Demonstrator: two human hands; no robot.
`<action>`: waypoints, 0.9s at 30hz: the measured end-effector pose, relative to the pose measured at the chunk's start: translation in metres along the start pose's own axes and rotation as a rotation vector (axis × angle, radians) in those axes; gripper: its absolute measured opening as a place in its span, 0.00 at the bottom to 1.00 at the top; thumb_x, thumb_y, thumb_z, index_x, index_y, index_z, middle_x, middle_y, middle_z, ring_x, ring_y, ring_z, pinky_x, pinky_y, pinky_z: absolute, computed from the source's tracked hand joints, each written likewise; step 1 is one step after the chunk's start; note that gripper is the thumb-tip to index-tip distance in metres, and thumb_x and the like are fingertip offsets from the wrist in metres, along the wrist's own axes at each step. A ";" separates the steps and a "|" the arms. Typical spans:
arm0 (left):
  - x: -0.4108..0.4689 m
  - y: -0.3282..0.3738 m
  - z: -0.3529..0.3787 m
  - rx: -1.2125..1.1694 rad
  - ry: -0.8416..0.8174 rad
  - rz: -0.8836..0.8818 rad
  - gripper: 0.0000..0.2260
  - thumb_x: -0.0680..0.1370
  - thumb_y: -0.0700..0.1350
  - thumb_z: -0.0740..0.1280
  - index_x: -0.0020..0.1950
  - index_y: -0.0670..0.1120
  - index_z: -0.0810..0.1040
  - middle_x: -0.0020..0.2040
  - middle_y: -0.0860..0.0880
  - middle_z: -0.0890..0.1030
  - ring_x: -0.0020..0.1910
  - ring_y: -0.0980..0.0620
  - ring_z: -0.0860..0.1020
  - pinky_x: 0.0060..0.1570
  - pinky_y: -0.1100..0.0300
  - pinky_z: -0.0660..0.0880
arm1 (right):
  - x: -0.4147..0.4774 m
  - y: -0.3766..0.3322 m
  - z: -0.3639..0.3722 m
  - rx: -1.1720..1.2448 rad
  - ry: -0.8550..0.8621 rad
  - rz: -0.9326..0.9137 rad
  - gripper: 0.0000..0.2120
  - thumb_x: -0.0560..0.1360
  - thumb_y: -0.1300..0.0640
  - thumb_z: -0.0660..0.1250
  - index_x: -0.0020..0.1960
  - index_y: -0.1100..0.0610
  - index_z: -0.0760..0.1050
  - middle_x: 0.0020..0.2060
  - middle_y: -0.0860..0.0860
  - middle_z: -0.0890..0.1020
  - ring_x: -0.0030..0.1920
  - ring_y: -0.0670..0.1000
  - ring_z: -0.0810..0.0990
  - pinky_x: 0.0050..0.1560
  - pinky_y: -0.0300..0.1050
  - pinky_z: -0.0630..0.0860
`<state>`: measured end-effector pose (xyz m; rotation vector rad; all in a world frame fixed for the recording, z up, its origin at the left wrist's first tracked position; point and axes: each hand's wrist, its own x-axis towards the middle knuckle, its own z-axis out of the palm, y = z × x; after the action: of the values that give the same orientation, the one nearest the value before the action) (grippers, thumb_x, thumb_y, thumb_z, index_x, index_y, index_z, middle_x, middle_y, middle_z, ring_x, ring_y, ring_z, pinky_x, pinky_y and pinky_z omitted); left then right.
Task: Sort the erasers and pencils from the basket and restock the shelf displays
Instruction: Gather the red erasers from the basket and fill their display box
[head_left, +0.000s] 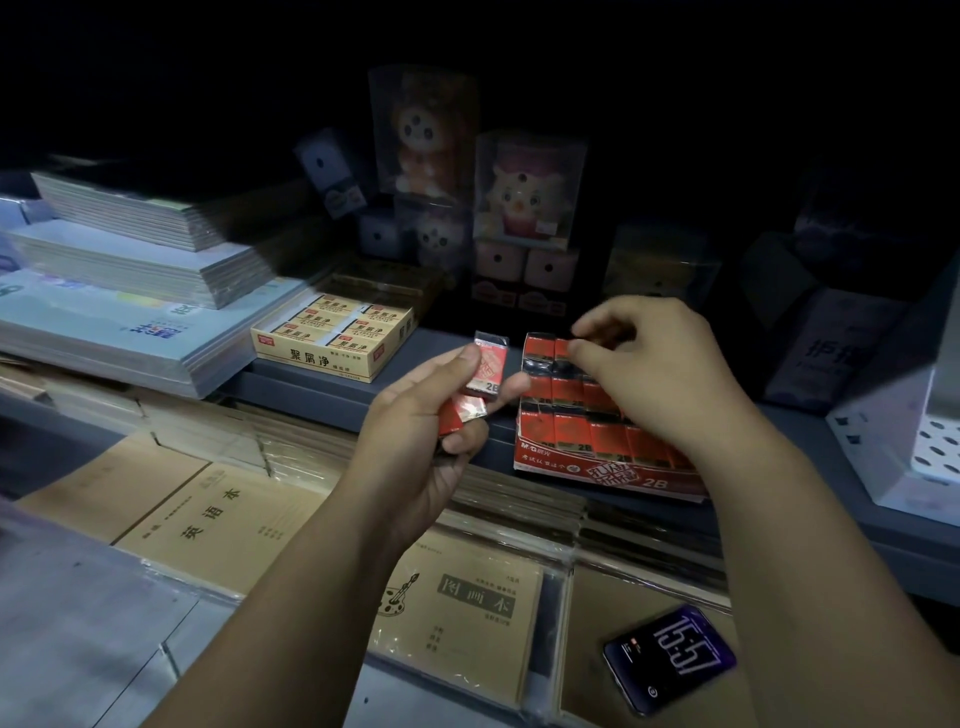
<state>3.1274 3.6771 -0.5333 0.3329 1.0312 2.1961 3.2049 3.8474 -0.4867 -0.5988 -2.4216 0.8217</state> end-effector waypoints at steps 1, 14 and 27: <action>0.000 0.000 0.000 0.008 0.000 0.000 0.08 0.83 0.42 0.64 0.57 0.39 0.76 0.51 0.32 0.83 0.26 0.57 0.79 0.20 0.71 0.62 | -0.001 -0.004 0.002 0.055 -0.038 -0.044 0.02 0.76 0.52 0.73 0.48 0.48 0.83 0.41 0.44 0.83 0.39 0.41 0.79 0.39 0.35 0.71; 0.001 -0.001 -0.001 0.052 0.012 -0.005 0.11 0.82 0.43 0.65 0.58 0.37 0.79 0.43 0.39 0.83 0.21 0.58 0.73 0.19 0.72 0.61 | -0.007 -0.022 0.022 0.514 -0.268 0.076 0.06 0.76 0.60 0.73 0.50 0.62 0.80 0.30 0.51 0.83 0.28 0.44 0.77 0.29 0.36 0.73; 0.004 -0.003 -0.002 0.033 0.063 -0.030 0.16 0.80 0.33 0.62 0.69 0.37 0.72 0.59 0.39 0.85 0.54 0.49 0.86 0.20 0.70 0.64 | 0.007 0.016 -0.017 0.552 0.009 0.284 0.06 0.80 0.63 0.67 0.52 0.67 0.76 0.35 0.58 0.86 0.39 0.57 0.87 0.50 0.52 0.84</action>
<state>3.1250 3.6794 -0.5369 0.2629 1.1006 2.1774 3.2129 3.8695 -0.4832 -0.7212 -1.9866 1.5270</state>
